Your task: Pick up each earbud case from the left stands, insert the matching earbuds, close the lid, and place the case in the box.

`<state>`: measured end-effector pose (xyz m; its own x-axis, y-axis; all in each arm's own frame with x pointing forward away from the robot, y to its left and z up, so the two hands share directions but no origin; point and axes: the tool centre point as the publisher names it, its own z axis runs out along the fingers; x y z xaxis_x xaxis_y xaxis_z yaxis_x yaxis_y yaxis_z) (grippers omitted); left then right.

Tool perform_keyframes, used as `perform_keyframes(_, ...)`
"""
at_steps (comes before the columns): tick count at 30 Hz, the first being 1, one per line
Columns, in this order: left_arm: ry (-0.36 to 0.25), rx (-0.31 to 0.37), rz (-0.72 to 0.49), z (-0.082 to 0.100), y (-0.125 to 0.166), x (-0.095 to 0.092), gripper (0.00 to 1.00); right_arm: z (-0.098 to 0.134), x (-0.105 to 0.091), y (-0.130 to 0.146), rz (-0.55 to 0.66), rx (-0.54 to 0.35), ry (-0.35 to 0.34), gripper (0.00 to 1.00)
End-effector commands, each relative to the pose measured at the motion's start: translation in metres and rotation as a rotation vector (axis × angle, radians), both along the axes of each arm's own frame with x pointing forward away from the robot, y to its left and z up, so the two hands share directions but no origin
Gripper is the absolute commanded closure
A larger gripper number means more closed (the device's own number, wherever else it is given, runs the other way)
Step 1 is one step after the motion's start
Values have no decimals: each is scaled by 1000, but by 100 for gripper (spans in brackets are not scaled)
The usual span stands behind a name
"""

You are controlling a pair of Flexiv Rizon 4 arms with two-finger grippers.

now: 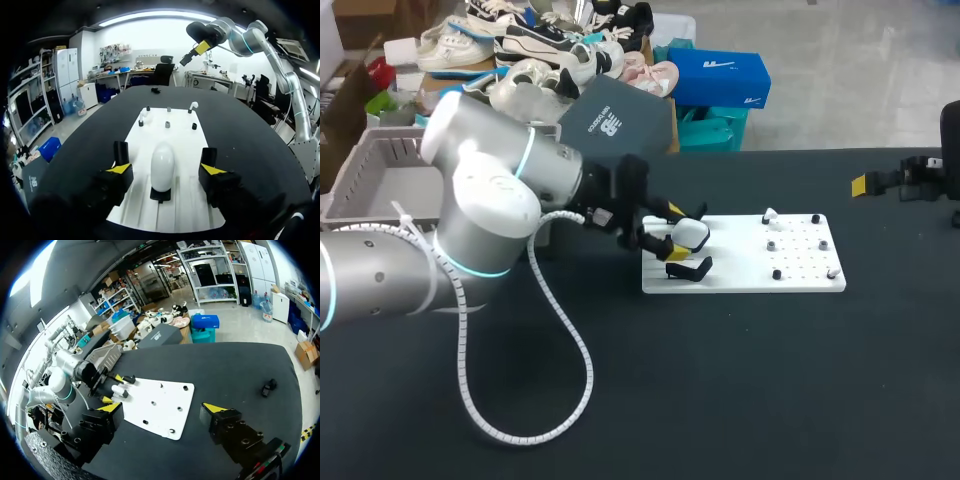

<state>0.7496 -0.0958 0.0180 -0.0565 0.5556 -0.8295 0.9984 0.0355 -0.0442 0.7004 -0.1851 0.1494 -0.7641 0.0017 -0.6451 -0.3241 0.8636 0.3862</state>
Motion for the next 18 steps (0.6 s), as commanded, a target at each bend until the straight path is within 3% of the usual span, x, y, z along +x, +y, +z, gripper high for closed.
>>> perform_keyframes(1, 7, 4, -7, -2, -2, 4, 22, 0, 0, -1, 1, 0, 1, 0)
perform_keyframes(5, 13, 2, -7, -3, -3, 4, 27, 0, 0, -1, 1, 0, 1, 0)
perform_keyframes(7, 14, 3, -8, -3, -3, 4, 35, 0, 0, -1, 1, 0, 1, 0)
perform_keyframes(11, 17, 4, -8, -4, -4, 4, 38, 0, 0, -1, 1, 0, 1, 0)
perform_keyframes(14, 19, 7, -8, -5, -4, 5, 51, 0, 0, -1, 1, 0, 1, 0)
perform_keyframes(18, 20, 7, -8, -5, -4, 5, 51, 0, 0, -1, 1, 0, 1, 0)
